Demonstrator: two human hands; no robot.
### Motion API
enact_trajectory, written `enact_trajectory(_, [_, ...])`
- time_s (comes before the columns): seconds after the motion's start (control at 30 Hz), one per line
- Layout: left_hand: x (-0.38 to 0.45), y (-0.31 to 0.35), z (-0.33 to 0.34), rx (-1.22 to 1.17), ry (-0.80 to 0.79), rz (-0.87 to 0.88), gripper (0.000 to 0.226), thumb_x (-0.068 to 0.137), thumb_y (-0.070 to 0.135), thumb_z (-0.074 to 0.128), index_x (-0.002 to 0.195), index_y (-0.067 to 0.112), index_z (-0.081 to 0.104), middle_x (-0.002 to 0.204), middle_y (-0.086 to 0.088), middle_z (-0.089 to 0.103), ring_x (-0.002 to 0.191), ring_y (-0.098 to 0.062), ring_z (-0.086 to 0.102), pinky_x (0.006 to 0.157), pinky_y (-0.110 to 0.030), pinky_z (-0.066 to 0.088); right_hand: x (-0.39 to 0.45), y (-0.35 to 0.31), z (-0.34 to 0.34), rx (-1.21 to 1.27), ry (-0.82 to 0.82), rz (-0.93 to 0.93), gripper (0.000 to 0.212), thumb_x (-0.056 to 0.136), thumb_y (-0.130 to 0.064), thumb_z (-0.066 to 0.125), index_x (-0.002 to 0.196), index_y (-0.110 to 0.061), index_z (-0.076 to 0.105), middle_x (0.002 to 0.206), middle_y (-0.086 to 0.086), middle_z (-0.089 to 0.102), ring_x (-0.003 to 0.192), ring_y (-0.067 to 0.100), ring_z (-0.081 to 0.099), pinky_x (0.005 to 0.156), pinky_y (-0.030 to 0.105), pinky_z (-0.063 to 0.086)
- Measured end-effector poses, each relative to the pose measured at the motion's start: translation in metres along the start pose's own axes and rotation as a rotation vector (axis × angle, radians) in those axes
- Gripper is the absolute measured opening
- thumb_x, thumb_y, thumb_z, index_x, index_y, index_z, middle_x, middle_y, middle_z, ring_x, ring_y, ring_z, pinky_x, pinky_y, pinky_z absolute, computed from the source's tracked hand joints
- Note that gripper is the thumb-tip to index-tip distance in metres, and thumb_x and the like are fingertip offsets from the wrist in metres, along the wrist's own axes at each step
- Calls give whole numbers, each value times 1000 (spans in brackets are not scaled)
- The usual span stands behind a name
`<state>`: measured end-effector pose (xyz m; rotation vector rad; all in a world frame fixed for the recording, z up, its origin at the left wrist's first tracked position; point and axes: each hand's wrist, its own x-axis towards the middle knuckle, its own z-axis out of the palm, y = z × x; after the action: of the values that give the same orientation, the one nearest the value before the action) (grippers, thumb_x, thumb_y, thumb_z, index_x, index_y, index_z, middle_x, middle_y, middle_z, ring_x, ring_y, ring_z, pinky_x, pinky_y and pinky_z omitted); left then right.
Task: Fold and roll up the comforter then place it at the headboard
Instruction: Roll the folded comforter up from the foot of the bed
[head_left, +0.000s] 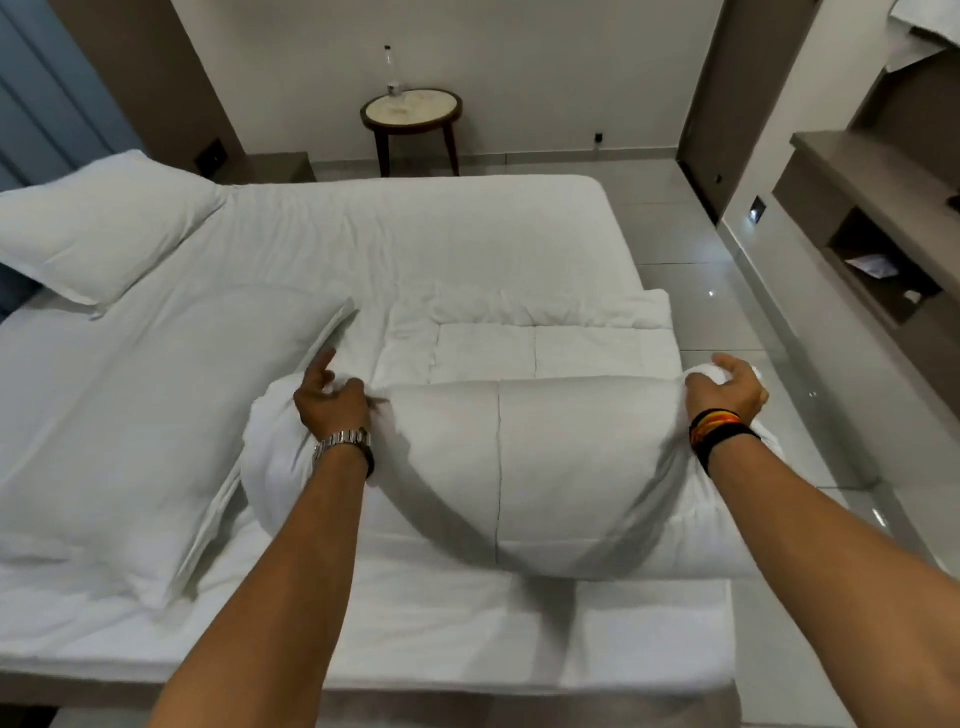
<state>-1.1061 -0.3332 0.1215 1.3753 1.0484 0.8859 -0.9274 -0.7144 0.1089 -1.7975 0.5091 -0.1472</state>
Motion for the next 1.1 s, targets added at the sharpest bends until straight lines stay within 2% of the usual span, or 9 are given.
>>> enact_trajectory(0.1, [16, 2, 48, 78, -121, 94, 54, 88, -2, 65, 139, 16, 63, 136, -9, 61, 89, 10, 66, 75, -7, 53, 40, -9, 25, -21, -116, -83, 50, 95, -16, 71, 143, -11, 60, 151, 16, 44, 132, 31, 55, 110, 31, 46])
enact_trajectory(0.23, [-13, -46, 75, 498, -357, 266, 54, 104, 29, 60, 155, 19, 48, 168, -7, 30, 155, -25, 25, 124, -23, 16, 29, 35, 40, -309, -272, -397, 59, 100, -42, 68, 150, -14, 55, 163, 17, 38, 153, 30, 34, 129, 45, 21])
enact_trajectory(0.33, [-15, -81, 85, 872, -369, 471, 67, 106, 52, 40, 165, 24, 25, 174, -13, 4, 161, -32, -2, 129, -41, -7, 18, 81, 47, -680, -342, -500, 76, 99, -74, 44, 163, -36, 32, 175, 8, 12, 162, 22, 4, 124, 42, -21])
enact_trajectory(0.47, [16, -121, 111, 1036, -447, 611, 77, 101, 65, 26, 167, 28, 12, 174, -15, -6, 160, -34, -9, 126, -39, -18, 53, 132, 70, -994, -367, -416, 82, 93, -88, 15, 163, -51, -7, 175, -5, -17, 159, 16, -22, 115, 70, -24])
enact_trajectory(0.6, [46, -157, 143, 1244, -623, 484, 85, 94, 74, 11, 166, 32, -5, 172, -14, -18, 159, -32, -18, 127, -45, -16, 77, 157, 92, -1114, -395, -346, 86, 88, -92, 2, 160, -51, -19, 171, -8, -30, 156, 15, -32, 112, 78, -19])
enact_trajectory(0.73, [35, -151, 129, 1227, -650, 451, 82, 96, 71, 15, 167, 31, 5, 174, -13, -10, 160, -34, -12, 127, -49, -12, 59, 139, 79, -1070, -416, -301, 85, 92, -88, 13, 163, -49, -13, 173, -2, -24, 158, 19, -27, 112, 76, -21])
enact_trajectory(0.83, [-1, -146, 74, 1123, -489, 473, 74, 100, 67, 22, 166, 33, 16, 174, -14, -4, 160, -38, -8, 126, -58, -8, 15, 143, 46, -930, -334, -234, 85, 92, -88, 23, 163, -52, -6, 173, 3, -25, 159, 26, -25, 112, 76, -18])
enact_trajectory(1.0, [-43, -169, 2, 720, -130, -134, 97, 76, 95, 45, 153, 67, -8, 167, -14, -32, 152, -53, -24, 108, -88, 2, -64, 189, 8, -556, -97, 258, 106, 76, -97, 41, 160, -58, -10, 167, 6, -38, 155, 46, -27, 109, 88, 5])
enact_trajectory(1.1, [-27, -175, 6, 550, -101, -229, 118, 58, 101, 57, 146, 73, -17, 163, -12, -41, 151, -56, -22, 110, -86, 5, -66, 189, 22, -233, 18, 460, 123, 70, -87, 66, 160, -57, -13, 166, 12, -39, 157, 53, -10, 122, 72, 16])
